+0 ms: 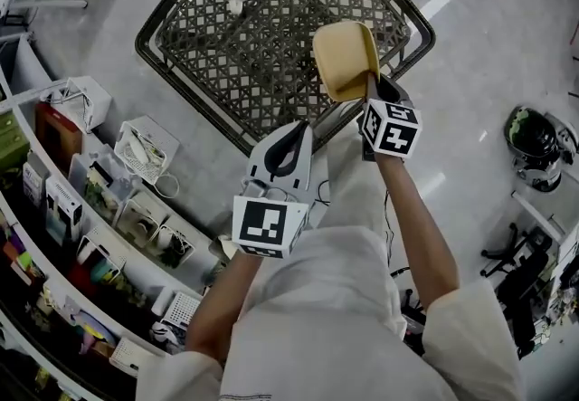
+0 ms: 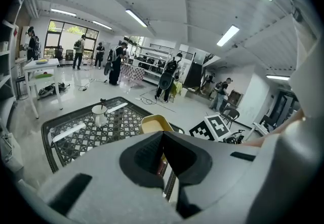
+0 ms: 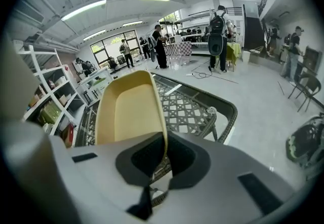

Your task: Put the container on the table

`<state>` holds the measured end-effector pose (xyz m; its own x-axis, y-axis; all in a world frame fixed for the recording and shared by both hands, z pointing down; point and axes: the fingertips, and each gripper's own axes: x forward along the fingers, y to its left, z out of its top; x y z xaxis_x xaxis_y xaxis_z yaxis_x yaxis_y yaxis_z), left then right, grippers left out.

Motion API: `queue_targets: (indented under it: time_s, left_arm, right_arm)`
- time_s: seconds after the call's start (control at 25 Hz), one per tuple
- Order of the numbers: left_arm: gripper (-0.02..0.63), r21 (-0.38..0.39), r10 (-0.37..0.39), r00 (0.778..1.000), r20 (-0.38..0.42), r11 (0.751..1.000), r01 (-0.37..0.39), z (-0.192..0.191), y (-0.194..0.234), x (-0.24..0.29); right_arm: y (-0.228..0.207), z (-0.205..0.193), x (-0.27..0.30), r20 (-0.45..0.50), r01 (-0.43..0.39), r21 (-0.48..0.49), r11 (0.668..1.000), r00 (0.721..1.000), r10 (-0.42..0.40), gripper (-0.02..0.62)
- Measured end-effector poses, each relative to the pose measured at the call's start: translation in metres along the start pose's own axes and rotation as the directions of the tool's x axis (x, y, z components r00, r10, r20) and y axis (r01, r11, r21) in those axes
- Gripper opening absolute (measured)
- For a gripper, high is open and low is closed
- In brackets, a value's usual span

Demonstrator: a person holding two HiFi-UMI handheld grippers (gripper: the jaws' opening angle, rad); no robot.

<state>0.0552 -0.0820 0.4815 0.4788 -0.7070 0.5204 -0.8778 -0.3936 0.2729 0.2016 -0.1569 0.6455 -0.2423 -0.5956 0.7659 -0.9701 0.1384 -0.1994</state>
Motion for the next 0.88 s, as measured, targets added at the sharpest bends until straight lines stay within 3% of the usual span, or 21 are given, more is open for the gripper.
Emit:
queue_targets:
  time_s: [0.56,0.88]
  left_arm:
    - [0.02,-0.006,-0.012,0.999,-0.037,1.0,0.012,-0.012,0.005,0.014]
    - [0.02,-0.017,-0.015,0.999,-0.05,1.0,0.015,-0.02,0.003,0.013]
  right_arm:
    - [-0.008,-0.031,0.045,-0.143,0.022,-0.003,1.0,0.99,-0.022,0.025]
    - [-0.013,-0.039,0.051,-0.164,0.031,-0.028,0.999,0.986,-0.036,0.028]
